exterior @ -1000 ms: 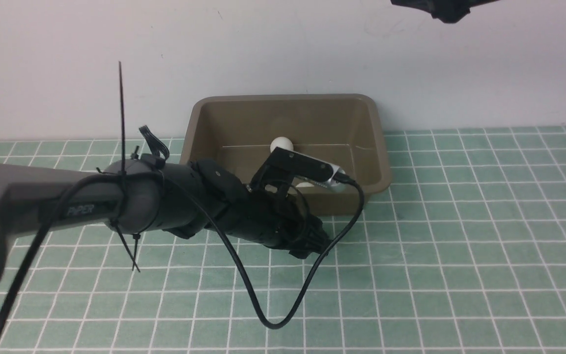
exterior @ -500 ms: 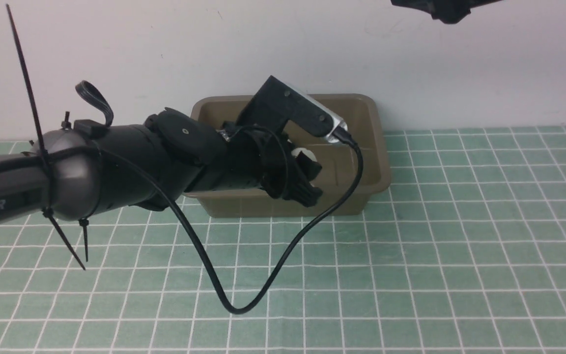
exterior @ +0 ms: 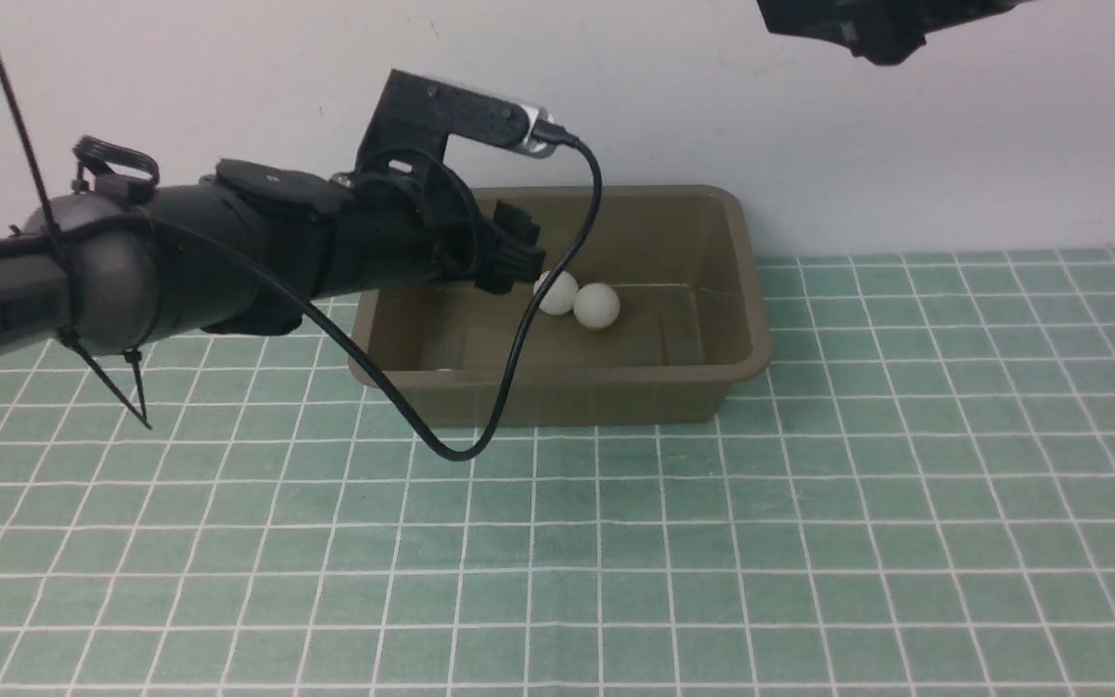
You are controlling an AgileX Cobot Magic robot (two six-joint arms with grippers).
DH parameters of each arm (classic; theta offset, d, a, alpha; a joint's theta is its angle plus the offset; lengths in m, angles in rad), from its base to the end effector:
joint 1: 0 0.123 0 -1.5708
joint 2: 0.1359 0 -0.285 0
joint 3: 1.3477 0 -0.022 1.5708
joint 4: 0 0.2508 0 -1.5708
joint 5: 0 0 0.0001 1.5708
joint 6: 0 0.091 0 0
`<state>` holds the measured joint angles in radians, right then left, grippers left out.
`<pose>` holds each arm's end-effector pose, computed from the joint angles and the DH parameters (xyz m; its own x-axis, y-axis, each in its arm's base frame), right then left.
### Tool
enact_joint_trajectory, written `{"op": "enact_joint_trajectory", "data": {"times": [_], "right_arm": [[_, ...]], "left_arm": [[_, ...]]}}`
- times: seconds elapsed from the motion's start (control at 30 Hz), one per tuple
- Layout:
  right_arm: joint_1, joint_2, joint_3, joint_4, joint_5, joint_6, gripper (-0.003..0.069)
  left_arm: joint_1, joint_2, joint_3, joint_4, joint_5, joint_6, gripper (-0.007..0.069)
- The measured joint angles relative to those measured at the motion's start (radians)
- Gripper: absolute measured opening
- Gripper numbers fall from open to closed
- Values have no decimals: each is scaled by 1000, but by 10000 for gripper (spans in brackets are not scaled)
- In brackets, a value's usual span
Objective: Put the table tennis balls in the box on the green coffee tablecloth.
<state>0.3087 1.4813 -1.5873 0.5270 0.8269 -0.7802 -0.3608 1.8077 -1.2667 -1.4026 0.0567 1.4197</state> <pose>0.3010 0.1314 0.4324 -0.2370 -0.4597 -0.8559 -0.7335 0.6624 -0.1526 0.3913 -0.1532 0.2576 -0.4111 0.1737 -0.8949 0.4064 0.9136 -0.0094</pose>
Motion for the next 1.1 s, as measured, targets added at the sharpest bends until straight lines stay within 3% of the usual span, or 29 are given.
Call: {"op": "enact_joint_trajectory", "data": {"times": [0.53,0.73,0.83,0.9,1.1], "right_arm": [[0,-244,0,-80,8,0,451],[0,-506,211,-111,-19,22,451],[0,-633,436,-100,-165,37,451],[0,-728,643,-44,-377,40,451],[0,-847,962,110,-765,44,451]], "left_arm": [[0,-327,158,-4,-13,94,532],[0,-327,158,-4,-36,104,532],[0,-327,158,-4,-36,104,532],[0,-327,158,-4,-36,104,532],[0,-327,158,-9,-36,104,532]]}}
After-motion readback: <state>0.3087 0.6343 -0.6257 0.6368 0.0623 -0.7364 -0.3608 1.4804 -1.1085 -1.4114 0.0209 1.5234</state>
